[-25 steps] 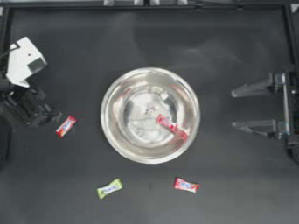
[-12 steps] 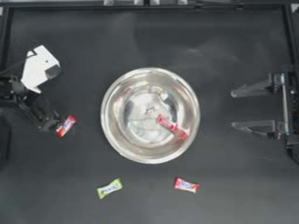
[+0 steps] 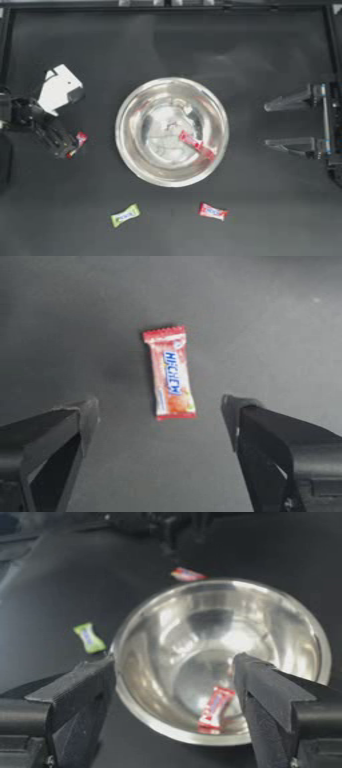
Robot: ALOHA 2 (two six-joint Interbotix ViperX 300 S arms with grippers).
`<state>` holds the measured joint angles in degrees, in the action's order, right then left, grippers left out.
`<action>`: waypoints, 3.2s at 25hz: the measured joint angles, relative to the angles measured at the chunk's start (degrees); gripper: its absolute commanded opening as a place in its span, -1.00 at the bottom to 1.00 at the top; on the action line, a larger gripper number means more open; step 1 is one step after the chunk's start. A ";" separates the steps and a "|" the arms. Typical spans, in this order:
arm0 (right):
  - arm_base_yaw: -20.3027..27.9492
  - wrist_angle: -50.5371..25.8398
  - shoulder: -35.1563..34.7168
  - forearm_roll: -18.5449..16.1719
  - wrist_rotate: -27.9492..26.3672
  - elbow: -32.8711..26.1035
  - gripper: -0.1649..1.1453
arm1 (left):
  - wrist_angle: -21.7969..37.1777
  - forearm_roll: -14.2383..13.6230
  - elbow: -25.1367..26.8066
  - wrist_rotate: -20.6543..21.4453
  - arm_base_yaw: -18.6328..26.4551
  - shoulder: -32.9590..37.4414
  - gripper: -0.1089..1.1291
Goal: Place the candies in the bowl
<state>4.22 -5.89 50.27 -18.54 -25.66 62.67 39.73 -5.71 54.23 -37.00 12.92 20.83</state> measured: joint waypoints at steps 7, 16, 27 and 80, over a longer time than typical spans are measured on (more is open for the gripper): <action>0.00 0.00 0.00 0.00 0.00 0.00 0.74 | -2.20 -0.09 -0.26 -0.09 -0.70 -4.13 0.83; 0.00 0.00 0.00 0.53 0.00 0.00 0.74 | -3.87 -0.26 -0.88 -0.18 -0.88 -7.56 0.82; 0.09 0.18 0.00 0.44 0.00 0.00 0.74 | -6.06 -0.70 -0.97 -0.18 -0.88 -11.25 0.79; 0.00 0.18 0.00 0.88 0.00 0.00 0.74 | -4.92 -9.58 -8.09 -0.62 -2.20 3.43 -0.04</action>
<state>4.22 -5.71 50.27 -17.67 -25.66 62.67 34.80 -15.29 46.14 -37.62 10.72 24.26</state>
